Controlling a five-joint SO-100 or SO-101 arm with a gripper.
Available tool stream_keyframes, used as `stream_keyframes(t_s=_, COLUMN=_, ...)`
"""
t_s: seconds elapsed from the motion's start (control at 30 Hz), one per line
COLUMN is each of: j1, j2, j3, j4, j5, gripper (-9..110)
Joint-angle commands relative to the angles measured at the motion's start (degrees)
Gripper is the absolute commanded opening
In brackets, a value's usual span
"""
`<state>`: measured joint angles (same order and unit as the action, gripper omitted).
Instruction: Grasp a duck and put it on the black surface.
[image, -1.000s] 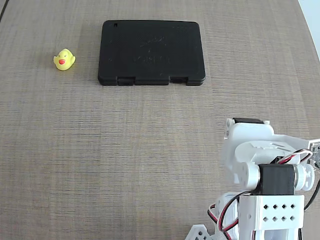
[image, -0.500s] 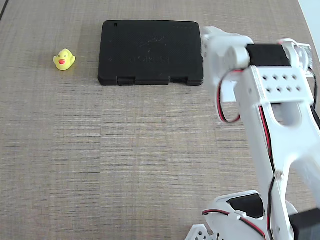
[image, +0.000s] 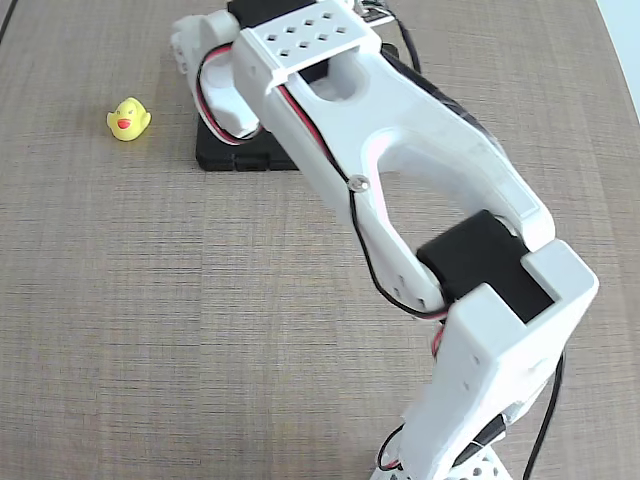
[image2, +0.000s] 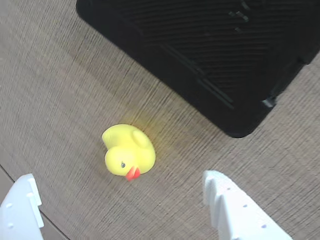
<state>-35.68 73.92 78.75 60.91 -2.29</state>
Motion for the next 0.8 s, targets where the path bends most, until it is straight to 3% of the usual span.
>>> stream_keyframes(t_s=0.0, j1=-2.02, j2=-7.29, j3=-9.67, j4=-0.62, j5=0.35, gripper=32)
stream_keyframes(t_s=0.37, j1=-2.55, j2=-26.28, j3=-27.33, j4=-0.53, j5=0.44, gripper=31)
stream_keyframes(t_s=0.77, j1=-7.47, j2=-29.71, j3=-35.07, j4=3.16, j5=5.54, gripper=31)
